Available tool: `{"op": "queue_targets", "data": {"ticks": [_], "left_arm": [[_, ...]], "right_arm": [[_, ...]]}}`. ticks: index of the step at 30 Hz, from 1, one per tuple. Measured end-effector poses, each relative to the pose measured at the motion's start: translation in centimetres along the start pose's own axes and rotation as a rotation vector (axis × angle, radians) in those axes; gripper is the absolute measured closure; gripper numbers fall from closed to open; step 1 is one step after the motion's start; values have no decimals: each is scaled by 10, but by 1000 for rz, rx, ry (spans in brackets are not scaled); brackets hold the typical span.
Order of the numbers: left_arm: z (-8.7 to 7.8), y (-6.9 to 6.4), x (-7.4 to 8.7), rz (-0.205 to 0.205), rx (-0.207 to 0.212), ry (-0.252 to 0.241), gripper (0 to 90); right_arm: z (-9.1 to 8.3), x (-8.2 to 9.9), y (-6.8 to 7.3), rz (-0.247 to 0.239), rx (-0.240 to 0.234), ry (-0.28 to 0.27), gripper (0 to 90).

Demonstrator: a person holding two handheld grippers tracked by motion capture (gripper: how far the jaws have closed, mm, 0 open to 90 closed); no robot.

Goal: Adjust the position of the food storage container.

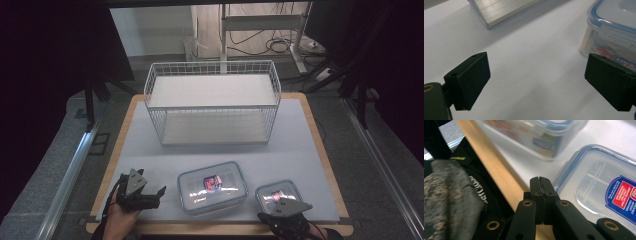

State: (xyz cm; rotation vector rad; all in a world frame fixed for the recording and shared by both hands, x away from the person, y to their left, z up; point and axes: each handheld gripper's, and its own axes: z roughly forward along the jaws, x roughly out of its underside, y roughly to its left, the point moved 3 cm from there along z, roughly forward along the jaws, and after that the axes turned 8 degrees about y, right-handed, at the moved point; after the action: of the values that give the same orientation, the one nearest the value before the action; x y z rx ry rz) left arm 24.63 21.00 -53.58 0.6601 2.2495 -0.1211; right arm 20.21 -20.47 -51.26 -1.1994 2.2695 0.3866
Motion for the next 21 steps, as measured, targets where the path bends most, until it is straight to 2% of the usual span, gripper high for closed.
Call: {"op": "queue_targets", "data": {"ticks": [2,6,8,9,10,11,14,15,16,17,18,21], "left_arm": [[0,0,0,3,-1,2,60],[1,-1,0,5,3,7,60],[2,-2,-1,-2,11,5,60],[2,-2,-1,-4,13,7,60],[3,-2,-1,-6,15,8,60],[3,-2,-1,-7,16,8,60],[3,-2,-1,-14,21,9,60],[3,-2,-1,-17,22,10,60],[4,-2,-1,-19,24,12,60],[4,-2,-1,-20,24,15,60],[5,-3,0,-22,23,18,60],[5,-3,0,-33,28,24,58]], "right_arm": [[0,0,-3,0,6,0,900],[0,-2,-19,17,40,0,899],[0,-3,-37,53,61,-2,899],[0,-3,-37,53,61,-2,899],[0,-4,-48,69,68,-3,899],[0,-4,-48,69,68,-3,899],[0,-6,-69,87,94,-4,899],[0,-6,-69,87,94,-4,899],[0,-7,-79,101,109,-7,899],[0,-7,-79,101,109,-7,899],[0,-7,-88,115,129,-2,899],[-1,-7,-97,132,144,-3,899]]}}
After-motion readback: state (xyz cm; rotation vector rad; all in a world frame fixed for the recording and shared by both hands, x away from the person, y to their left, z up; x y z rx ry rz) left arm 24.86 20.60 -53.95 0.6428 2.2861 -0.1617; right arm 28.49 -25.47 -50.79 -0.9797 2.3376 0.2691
